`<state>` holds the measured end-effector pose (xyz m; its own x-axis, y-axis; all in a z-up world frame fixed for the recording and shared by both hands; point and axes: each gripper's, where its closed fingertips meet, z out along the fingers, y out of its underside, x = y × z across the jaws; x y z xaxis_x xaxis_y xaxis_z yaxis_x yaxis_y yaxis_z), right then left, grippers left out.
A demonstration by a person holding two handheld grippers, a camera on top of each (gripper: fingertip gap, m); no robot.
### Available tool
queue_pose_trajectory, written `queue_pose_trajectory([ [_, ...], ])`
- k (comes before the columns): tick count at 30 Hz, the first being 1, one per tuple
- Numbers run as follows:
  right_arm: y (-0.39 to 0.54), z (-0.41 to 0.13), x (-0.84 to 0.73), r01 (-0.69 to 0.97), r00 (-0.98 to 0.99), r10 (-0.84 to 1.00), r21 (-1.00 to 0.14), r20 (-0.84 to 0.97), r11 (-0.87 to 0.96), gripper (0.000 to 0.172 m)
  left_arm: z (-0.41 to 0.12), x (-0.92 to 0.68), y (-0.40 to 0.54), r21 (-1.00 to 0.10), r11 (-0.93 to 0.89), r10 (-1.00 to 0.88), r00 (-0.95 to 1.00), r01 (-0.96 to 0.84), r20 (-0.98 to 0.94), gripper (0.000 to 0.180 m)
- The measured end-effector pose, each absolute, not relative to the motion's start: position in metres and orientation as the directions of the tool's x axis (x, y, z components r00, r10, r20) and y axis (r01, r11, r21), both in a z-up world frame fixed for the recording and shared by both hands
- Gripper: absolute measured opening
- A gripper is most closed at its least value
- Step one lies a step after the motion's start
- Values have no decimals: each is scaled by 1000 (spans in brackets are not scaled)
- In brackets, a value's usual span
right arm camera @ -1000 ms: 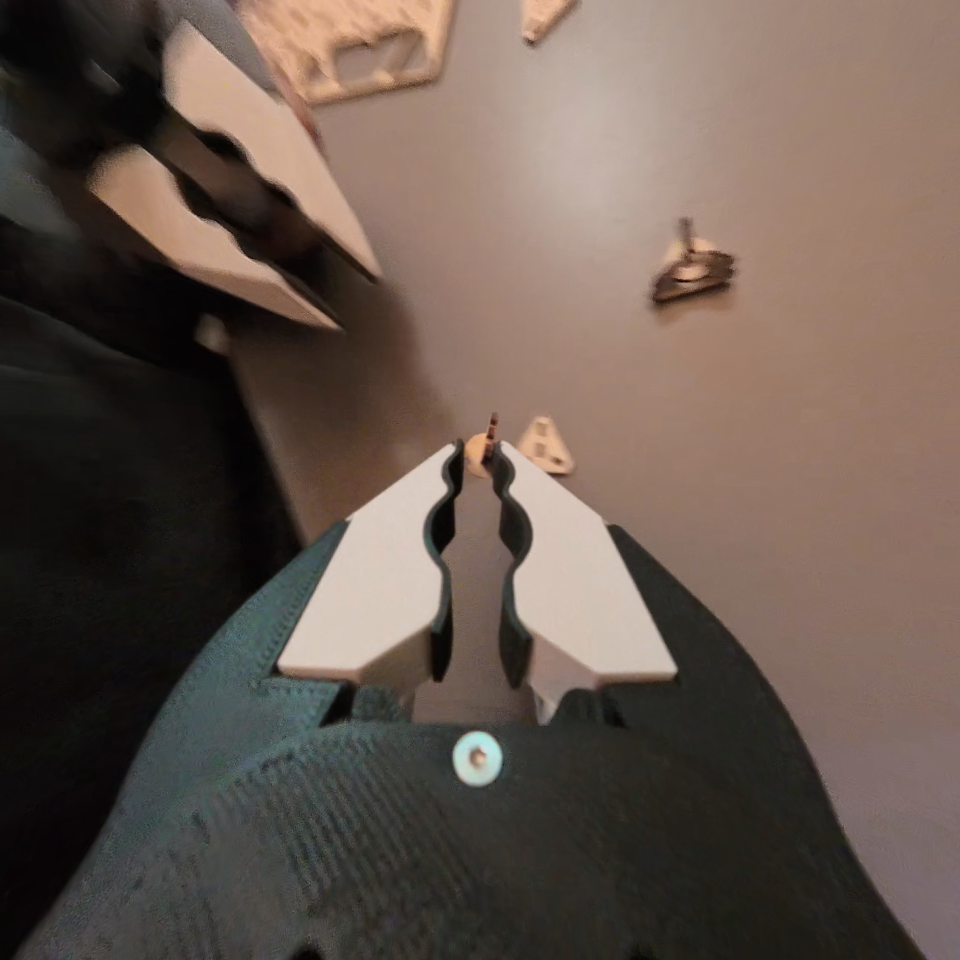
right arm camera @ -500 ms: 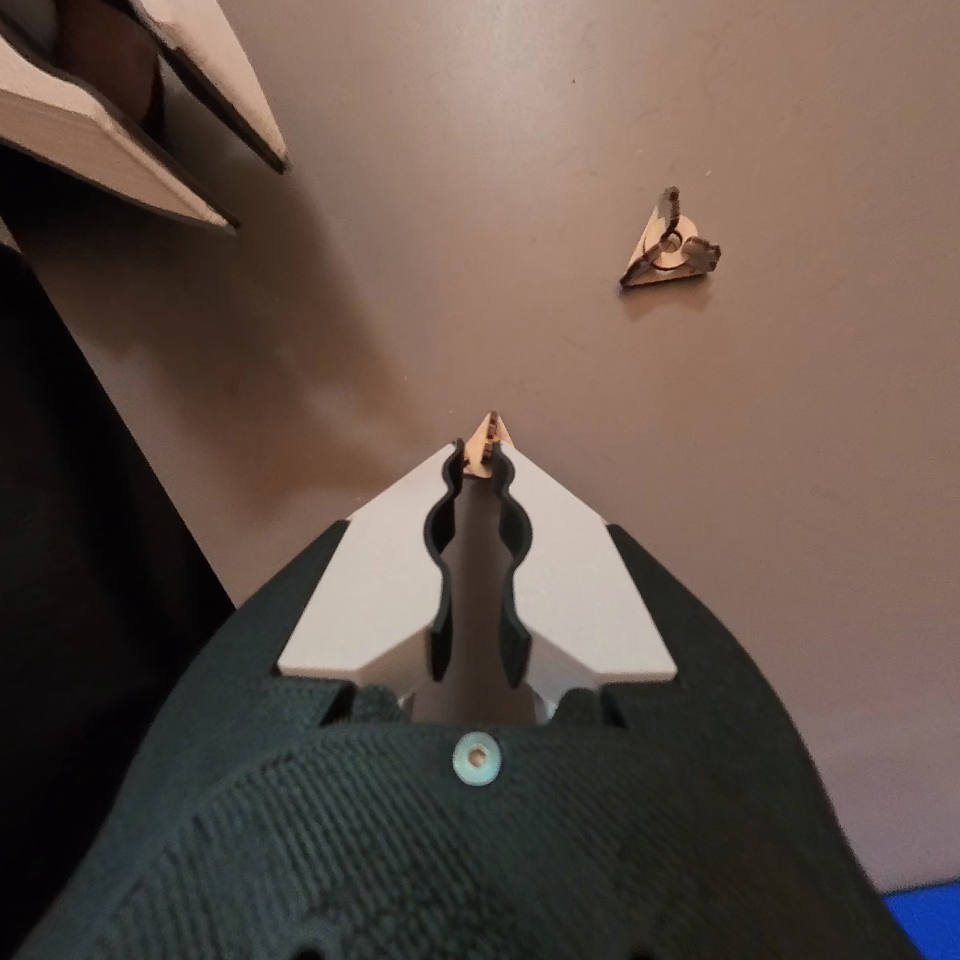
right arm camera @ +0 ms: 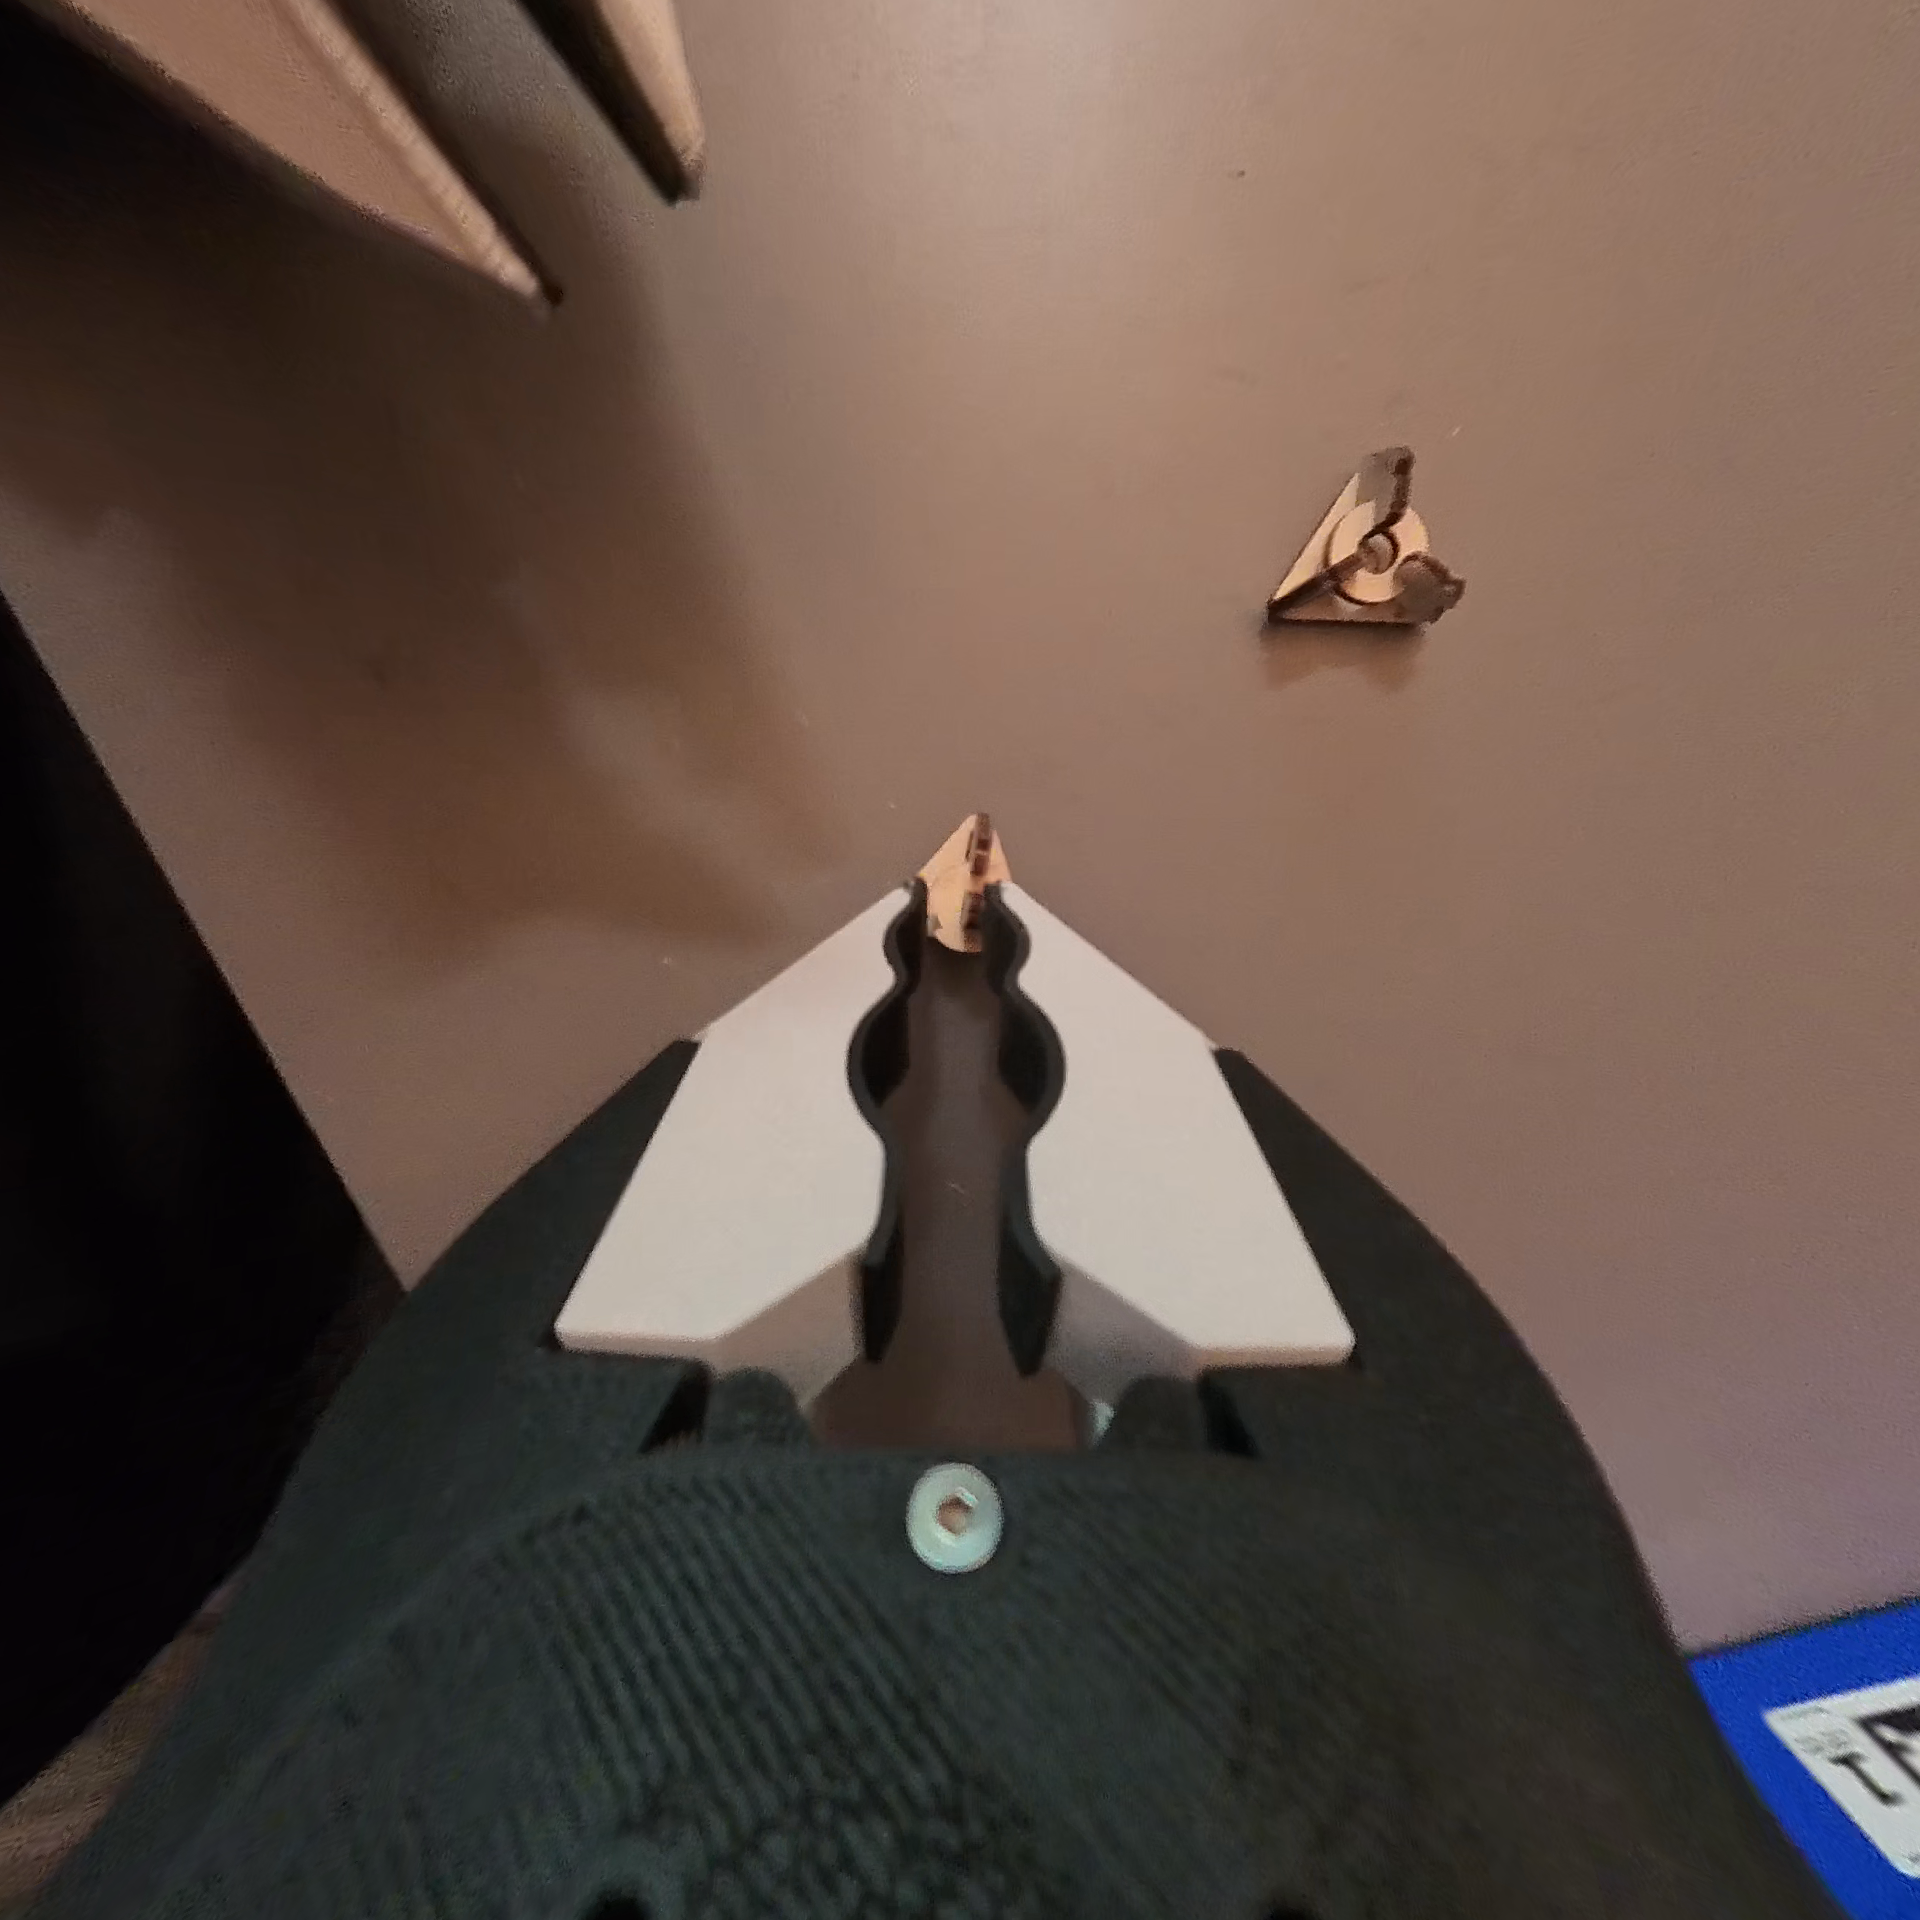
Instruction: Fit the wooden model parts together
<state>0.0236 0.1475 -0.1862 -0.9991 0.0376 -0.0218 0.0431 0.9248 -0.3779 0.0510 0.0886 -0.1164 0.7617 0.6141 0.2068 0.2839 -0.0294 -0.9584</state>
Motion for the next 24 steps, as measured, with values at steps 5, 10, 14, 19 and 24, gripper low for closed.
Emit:
queue_pose_trajectory([
  [5, 148, -187, 24, -23, -998, -1, -393, 57, 919, 9, -116, 51, 88, -958, -26, 614, 761, 285, 210, 11],
  [10, 143, -181, 25, -7, -999, 12, -418, 42, 908, 28, -116, 51, 88, -958, -27, 615, 761, 284, 208, 11],
  [14, 139, -172, 20, 25, -999, 40, -443, 24, 896, 25, -116, 51, 88, -958, -24, 613, 761, 284, 210, 11],
  [19, 140, -181, 16, 51, -998, 58, -403, 6, 914, 13, -116, 51, 88, -958, -22, 613, 762, 284, 212, 11],
  [24, 141, -189, 19, 61, -998, 55, -370, -26, 927, 9, -116, 50, 87, -956, -15, 611, 760, 291, 222, 11],
])
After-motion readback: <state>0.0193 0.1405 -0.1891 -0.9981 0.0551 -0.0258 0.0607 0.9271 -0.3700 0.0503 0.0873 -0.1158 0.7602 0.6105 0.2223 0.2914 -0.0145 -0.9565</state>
